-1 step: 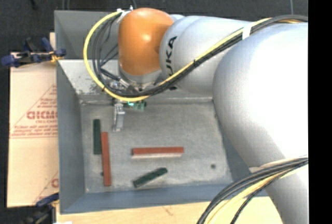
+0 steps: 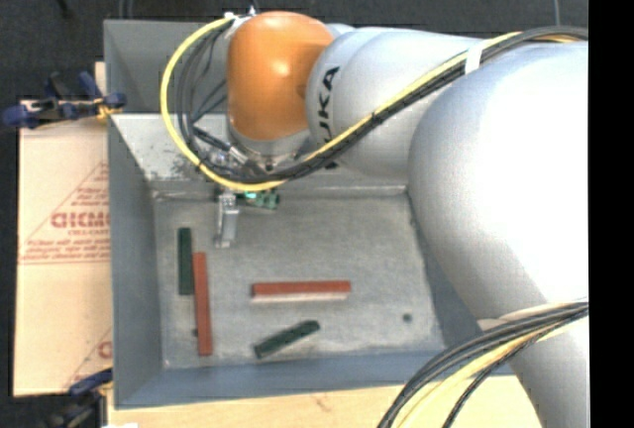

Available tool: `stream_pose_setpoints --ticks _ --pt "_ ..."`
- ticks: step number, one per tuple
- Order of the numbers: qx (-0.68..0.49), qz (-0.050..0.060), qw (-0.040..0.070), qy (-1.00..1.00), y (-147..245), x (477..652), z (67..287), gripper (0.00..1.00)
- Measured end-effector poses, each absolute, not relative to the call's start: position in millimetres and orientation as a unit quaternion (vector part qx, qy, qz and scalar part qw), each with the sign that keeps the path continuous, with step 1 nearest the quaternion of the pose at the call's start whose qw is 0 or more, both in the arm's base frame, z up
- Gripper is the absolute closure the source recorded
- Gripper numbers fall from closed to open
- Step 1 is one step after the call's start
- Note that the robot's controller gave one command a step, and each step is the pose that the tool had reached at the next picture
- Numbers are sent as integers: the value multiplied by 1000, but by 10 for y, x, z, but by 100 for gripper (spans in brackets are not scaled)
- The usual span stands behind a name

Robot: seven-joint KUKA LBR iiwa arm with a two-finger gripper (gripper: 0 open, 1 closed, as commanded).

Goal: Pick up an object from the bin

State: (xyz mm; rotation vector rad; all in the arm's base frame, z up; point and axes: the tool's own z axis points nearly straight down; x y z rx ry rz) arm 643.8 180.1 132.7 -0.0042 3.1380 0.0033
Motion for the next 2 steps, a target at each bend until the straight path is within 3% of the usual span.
stream_pose_setpoints --ticks 1,2 --pt "-83 0 5 997 1889 6363 1155 0" --pt "-209 0 3 978 2085 6283 792 0"
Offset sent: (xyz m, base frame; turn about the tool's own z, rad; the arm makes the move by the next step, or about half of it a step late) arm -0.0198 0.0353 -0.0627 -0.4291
